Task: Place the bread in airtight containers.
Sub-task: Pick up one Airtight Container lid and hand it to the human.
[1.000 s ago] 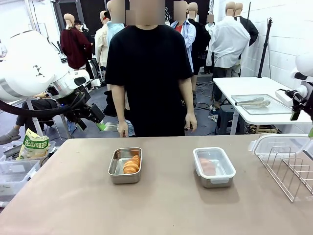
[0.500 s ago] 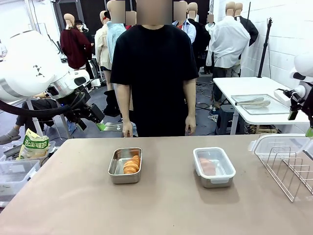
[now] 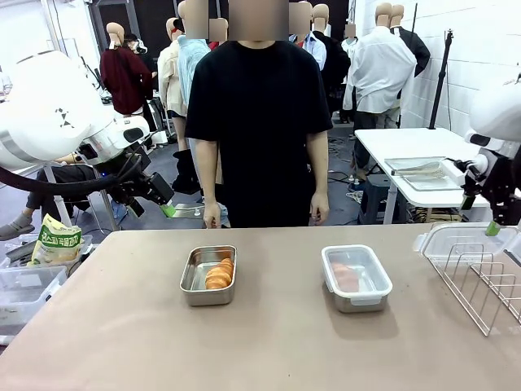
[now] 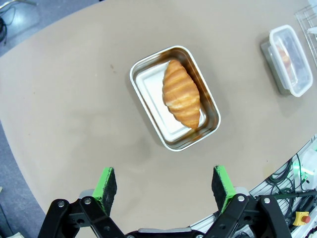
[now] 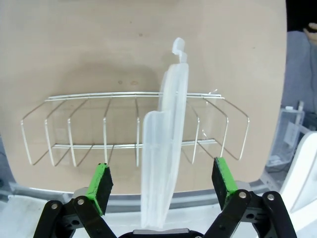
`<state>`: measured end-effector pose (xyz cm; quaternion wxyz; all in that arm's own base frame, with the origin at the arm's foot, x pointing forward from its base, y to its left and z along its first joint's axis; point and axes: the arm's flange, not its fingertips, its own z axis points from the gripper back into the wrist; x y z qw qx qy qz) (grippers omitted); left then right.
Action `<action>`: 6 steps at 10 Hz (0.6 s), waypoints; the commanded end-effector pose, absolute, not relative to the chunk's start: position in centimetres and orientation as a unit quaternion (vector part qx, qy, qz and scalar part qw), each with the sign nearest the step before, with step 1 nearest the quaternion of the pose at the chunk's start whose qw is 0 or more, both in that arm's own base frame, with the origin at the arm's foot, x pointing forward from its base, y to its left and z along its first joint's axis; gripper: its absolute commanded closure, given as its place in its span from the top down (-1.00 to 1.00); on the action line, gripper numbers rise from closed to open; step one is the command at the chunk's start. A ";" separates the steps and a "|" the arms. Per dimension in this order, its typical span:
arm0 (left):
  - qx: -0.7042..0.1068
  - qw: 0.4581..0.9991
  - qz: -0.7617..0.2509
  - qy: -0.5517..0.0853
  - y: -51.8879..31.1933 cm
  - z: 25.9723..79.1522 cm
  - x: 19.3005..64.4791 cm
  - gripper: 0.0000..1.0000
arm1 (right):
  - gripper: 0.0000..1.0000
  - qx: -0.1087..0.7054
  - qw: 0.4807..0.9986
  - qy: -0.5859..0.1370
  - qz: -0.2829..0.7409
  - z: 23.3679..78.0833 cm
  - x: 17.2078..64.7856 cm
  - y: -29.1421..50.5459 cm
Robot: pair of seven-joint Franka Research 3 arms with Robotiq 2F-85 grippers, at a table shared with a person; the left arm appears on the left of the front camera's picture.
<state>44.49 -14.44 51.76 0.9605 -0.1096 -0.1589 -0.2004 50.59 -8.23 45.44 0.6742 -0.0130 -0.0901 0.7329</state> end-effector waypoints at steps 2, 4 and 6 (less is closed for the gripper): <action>-0.109 0.960 -0.200 -0.160 -14.4 51.9 44.5 1.00 | 1.00 0.004 0.675 -0.080 0.734 43.9 52.6 -8.8; -0.109 0.960 -0.200 -0.160 -14.4 51.9 44.5 1.00 | 1.00 0.022 0.679 -0.071 0.730 41.9 53.3 -9.3; -0.109 0.960 -0.200 -0.160 -14.4 51.9 44.5 1.00 | 0.94 0.020 0.677 -0.075 0.732 40.9 53.4 -9.5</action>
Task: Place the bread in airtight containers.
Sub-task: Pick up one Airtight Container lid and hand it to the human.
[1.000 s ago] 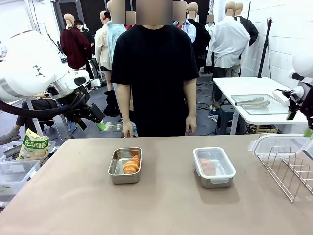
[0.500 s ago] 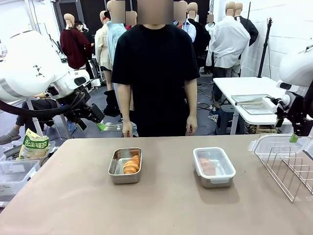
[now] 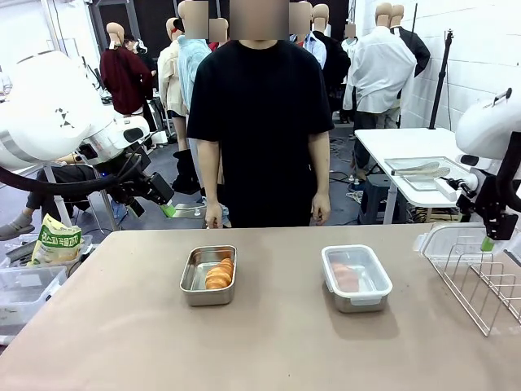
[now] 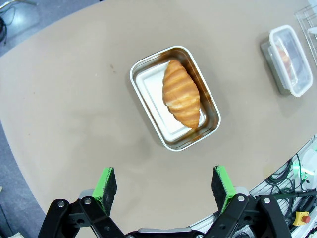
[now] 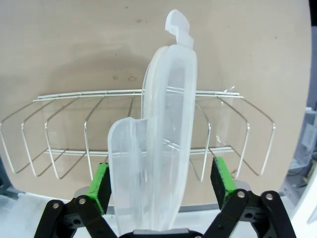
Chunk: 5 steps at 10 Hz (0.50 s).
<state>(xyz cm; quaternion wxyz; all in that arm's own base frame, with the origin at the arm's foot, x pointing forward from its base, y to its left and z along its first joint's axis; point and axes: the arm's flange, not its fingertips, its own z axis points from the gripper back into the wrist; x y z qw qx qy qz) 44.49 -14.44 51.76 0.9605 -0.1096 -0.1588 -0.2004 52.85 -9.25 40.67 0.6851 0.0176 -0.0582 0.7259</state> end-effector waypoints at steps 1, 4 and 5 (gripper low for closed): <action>-0.109 0.960 -0.200 -0.160 -14.4 51.9 44.5 1.00 | 0.58 0.014 0.674 -0.076 0.734 40.8 53.3 -9.5; -0.109 0.960 -0.200 -0.160 -14.4 51.9 44.5 1.00 | -0.54 0.012 0.674 -0.077 0.735 40.8 53.3 -9.6; -0.109 0.960 -0.200 -0.160 -14.4 51.9 44.5 1.00 | -0.91 0.013 0.674 -0.077 0.735 40.7 53.4 -9.5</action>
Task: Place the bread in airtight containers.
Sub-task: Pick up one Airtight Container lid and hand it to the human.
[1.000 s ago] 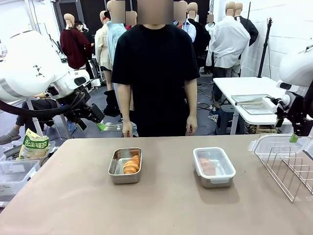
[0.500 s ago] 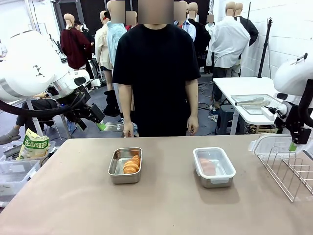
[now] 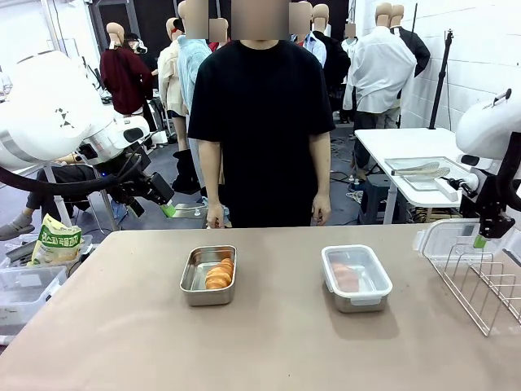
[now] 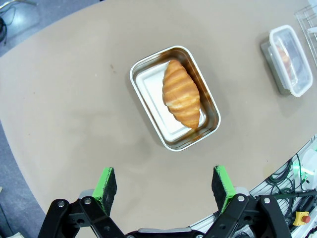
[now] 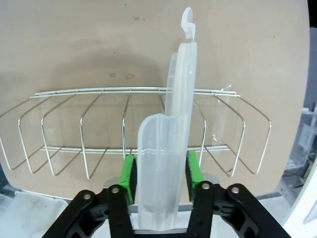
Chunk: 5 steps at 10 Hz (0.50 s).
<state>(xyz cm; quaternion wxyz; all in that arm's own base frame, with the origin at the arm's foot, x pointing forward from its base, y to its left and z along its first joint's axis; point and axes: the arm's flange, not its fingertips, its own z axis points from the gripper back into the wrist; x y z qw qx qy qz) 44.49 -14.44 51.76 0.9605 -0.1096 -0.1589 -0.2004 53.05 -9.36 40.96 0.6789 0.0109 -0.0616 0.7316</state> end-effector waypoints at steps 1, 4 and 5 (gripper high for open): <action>-0.109 0.960 -0.200 -0.160 -14.4 51.9 44.5 1.00 | -1.00 0.015 0.674 -0.077 0.735 40.7 53.4 -9.5; -0.109 0.960 -0.200 -0.160 -14.4 51.9 44.5 1.00 | -1.00 0.016 0.674 -0.076 0.735 41.0 53.2 -9.4; -0.109 0.960 -0.200 -0.160 -14.4 51.9 44.5 1.00 | -1.00 0.021 0.675 -0.077 0.733 41.2 53.1 -9.4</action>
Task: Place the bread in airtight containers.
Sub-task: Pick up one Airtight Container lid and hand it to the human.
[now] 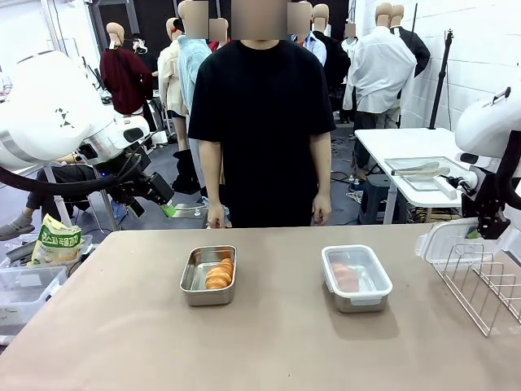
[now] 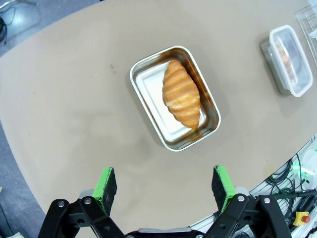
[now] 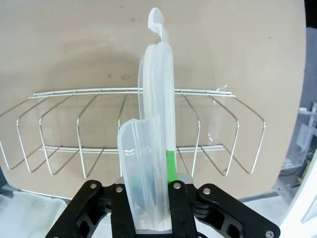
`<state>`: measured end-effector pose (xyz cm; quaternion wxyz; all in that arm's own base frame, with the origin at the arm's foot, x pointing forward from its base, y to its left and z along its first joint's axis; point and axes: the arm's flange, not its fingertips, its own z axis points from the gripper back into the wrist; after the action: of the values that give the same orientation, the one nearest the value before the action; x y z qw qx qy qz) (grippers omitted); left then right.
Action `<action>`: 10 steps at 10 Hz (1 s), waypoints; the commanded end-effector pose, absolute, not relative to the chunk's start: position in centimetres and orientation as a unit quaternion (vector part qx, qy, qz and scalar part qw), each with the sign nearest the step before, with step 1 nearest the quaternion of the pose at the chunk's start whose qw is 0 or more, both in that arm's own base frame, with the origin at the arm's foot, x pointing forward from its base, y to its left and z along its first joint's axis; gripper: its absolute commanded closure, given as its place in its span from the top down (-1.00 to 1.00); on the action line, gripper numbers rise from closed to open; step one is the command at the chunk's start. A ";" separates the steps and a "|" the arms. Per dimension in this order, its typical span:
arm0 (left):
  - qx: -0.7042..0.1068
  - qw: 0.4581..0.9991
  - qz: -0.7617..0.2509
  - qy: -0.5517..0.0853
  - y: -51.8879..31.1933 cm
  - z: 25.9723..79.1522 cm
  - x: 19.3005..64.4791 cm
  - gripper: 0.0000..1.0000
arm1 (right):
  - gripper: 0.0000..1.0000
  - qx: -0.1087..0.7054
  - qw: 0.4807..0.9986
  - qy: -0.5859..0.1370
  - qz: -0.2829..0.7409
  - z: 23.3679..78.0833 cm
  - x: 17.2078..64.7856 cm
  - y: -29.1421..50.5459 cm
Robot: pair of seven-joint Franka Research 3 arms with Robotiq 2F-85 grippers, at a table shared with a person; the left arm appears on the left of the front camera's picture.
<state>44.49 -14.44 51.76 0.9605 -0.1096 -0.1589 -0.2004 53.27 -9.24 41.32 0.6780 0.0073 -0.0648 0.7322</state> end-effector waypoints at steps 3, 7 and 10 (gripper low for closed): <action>-0.109 0.960 -0.200 -0.160 -14.4 51.9 44.5 1.00 | -1.00 0.044 0.693 -0.075 0.716 44.0 51.7 -9.4; -0.109 0.960 -0.200 -0.160 -14.4 51.9 44.5 1.00 | -1.00 0.027 0.696 -0.104 0.710 50.2 48.8 -10.0; -0.109 0.960 -0.200 -0.160 -14.4 51.9 44.5 1.00 | -1.00 0.022 0.679 -0.139 0.721 54.4 47.6 -10.3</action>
<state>44.49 -14.44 51.76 0.9605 -0.1096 -0.1588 -0.2004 47.34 -10.49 53.36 0.6907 0.0105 -0.1124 0.7143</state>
